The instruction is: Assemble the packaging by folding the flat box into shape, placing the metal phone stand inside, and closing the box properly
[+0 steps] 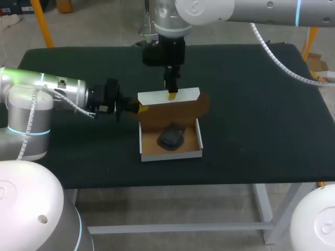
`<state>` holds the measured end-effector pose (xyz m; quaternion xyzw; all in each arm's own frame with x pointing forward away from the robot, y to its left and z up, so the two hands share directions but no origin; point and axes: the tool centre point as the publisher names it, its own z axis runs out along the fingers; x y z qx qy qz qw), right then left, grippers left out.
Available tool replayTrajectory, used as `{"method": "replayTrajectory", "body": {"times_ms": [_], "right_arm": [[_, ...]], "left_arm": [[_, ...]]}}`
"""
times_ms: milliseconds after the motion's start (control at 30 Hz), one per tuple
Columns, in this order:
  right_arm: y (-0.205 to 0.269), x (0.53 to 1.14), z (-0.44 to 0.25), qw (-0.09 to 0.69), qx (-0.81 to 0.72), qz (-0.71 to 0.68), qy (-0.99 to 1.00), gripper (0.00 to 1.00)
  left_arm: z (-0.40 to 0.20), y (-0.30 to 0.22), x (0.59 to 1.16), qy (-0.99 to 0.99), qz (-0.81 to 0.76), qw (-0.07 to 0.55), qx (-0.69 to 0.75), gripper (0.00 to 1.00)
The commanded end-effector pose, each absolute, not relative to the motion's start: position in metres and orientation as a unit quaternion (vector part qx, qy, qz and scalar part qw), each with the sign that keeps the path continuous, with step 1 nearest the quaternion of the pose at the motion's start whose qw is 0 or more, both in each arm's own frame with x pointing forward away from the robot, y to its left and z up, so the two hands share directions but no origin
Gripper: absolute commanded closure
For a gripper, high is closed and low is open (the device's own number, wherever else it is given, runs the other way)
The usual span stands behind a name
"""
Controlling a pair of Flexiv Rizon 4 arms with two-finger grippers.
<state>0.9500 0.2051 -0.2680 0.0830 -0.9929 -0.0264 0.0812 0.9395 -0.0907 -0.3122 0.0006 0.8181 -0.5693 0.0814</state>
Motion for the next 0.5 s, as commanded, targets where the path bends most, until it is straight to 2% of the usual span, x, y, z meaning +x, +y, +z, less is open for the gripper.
{"method": "replayTrajectory", "body": {"times_ms": [33, 300, 400, 467, 500], "right_arm": [[0.2115, 0.9568, -0.2725, 0.096, 0.085, -0.019, -0.992, 0.48], [0.2137, 0.958, -0.2787, 0.108, 0.084, -0.012, -0.99, 0.64], [0.2144, 0.9578, -0.2806, 0.111, 0.084, -0.009, -0.99, 0.8], [0.2146, 0.9576, -0.2812, 0.112, 0.084, -0.008, -0.99, 1.0], [0.2147, 0.9573, -0.2814, 0.112, 0.084, -0.007, -0.99, 1.0]], "left_arm": [[-0.314, -0.0916, 0.9392, 0.818, -0.57, 0.081, 0.001, 1.0], [-0.314, -0.0916, 0.9392, 0.818, -0.57, 0.081, 0.001, 1.0], [-0.314, -0.0916, 0.9392, 0.818, -0.57, 0.081, 0.001, 1.0], [-0.314, -0.0916, 0.9392, 0.818, -0.57, 0.081, 0.001, 1.0], [-0.314, -0.0916, 0.9392, 0.818, -0.57, 0.081, 0.001, 1.0]]}}
